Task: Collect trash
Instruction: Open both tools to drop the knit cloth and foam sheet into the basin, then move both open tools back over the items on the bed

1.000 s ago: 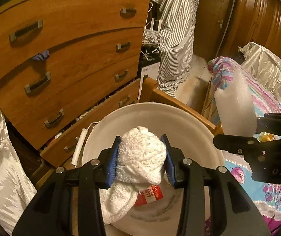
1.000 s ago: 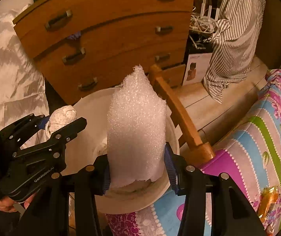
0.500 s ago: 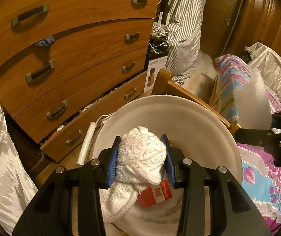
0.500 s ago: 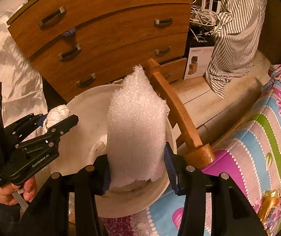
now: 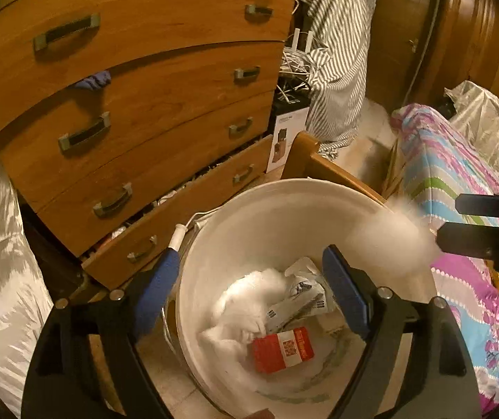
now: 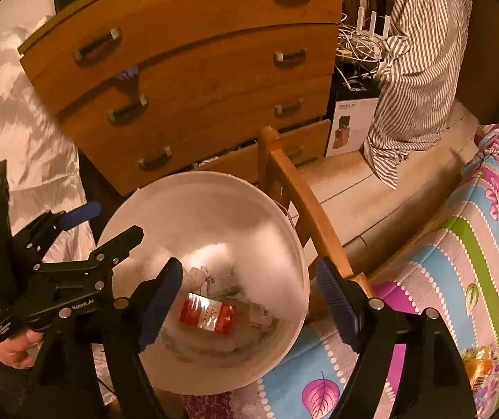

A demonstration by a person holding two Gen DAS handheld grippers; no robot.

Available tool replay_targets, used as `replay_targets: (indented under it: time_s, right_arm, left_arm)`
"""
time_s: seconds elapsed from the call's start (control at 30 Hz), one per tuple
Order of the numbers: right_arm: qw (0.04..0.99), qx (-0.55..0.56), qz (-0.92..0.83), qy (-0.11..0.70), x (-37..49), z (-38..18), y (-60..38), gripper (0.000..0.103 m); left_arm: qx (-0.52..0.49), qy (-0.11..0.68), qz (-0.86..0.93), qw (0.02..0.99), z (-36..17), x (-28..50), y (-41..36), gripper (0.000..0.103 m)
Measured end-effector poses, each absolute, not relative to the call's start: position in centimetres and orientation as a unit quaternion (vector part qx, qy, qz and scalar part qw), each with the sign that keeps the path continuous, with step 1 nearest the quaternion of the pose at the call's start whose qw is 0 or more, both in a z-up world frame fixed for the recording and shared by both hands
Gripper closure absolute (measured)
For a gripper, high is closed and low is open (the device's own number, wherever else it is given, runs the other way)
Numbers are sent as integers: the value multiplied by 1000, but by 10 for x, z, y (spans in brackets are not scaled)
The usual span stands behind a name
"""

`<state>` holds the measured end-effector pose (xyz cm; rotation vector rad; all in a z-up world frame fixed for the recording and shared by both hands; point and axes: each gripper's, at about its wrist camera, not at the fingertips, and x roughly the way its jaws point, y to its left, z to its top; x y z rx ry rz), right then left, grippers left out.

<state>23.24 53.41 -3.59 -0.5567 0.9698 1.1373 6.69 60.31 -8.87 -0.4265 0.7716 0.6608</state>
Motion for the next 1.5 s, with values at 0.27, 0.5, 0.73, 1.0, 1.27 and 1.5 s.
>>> replay_targets:
  time_s: [0.27, 0.5, 0.73, 1.0, 1.27, 1.5]
  right_arm:
    - [704, -231, 510, 437, 241, -28, 521, 24]
    - [714, -206, 511, 431, 241, -18, 498, 24]
    - [766, -166, 491, 380, 232, -4, 410, 24]
    - [835, -113, 420, 337, 237, -12, 223, 22]
    - [870, -58, 340, 351, 240, -47, 30, 22]
    - [892, -11, 253, 374, 240, -85, -128, 22]
  left_arm:
    - [-200, 366, 313, 853, -87, 65, 601, 22]
    - [-189, 362, 310, 859, -77, 65, 586, 22]
    - [-166, 357, 278, 877, -68, 73, 539, 22]
    - [-122, 374, 176, 902, -75, 124, 433, 23]
    - [-83, 405, 58, 909, -97, 184, 299, 23]
    - [-29, 429, -32, 902, -113, 223, 174, 23]
